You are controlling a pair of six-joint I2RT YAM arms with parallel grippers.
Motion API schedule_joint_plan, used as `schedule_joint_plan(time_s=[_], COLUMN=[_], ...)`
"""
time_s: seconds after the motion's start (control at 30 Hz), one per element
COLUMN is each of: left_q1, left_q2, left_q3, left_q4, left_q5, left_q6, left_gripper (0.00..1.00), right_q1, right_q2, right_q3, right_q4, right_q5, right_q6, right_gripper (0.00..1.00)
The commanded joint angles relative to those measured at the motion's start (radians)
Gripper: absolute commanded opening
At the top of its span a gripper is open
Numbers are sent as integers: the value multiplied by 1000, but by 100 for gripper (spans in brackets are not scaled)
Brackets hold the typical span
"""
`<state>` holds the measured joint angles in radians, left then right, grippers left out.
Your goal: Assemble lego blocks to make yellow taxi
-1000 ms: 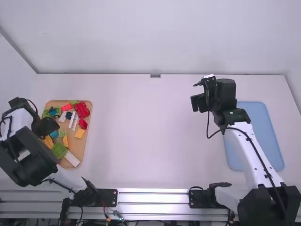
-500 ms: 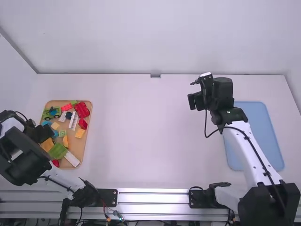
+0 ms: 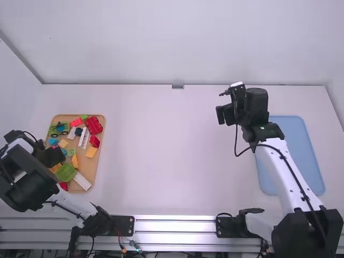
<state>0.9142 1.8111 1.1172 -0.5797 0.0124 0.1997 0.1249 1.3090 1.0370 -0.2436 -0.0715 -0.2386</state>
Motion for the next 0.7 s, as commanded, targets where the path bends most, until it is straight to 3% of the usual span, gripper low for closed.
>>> schedule_joint_plan(time_s=[0.0, 0.67], left_q1=[-4, 2], left_q2=[5, 126], left_q3=[-10, -10], left_q4=[13, 87], left_q5=[23, 6], left_q6=[38, 1], left_gripper=[92, 89], right_q1=[-8, 7], right_q2=[6, 6], right_q3=[43, 43], right_q4=[0, 1], right_q5=[-2, 2], right_q6=[3, 2], right_gripper=[99, 99])
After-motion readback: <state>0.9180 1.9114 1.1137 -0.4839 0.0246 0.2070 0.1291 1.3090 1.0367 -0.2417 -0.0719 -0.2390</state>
